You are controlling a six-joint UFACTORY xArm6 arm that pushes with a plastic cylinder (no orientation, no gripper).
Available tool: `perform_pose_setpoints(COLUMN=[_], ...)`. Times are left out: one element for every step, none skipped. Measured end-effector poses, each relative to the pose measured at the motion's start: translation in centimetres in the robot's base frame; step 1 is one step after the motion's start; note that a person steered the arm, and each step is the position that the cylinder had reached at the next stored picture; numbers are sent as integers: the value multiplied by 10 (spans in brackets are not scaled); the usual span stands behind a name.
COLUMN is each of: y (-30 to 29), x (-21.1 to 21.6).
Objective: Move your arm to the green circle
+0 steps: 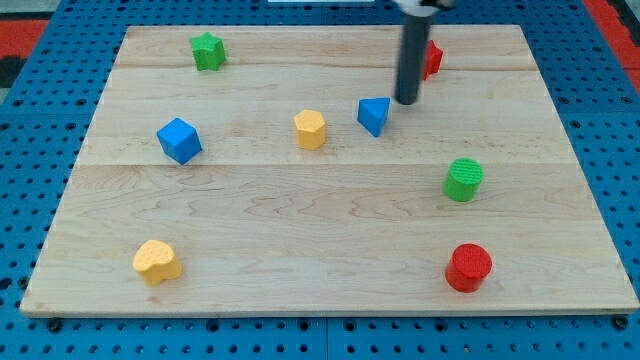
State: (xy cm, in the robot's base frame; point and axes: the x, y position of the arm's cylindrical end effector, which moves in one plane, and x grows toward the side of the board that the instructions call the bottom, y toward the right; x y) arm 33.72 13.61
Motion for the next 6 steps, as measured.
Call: perform_pose_setpoints(y=[77, 129, 80, 54, 51, 51], x=[59, 146, 169, 152, 134, 134])
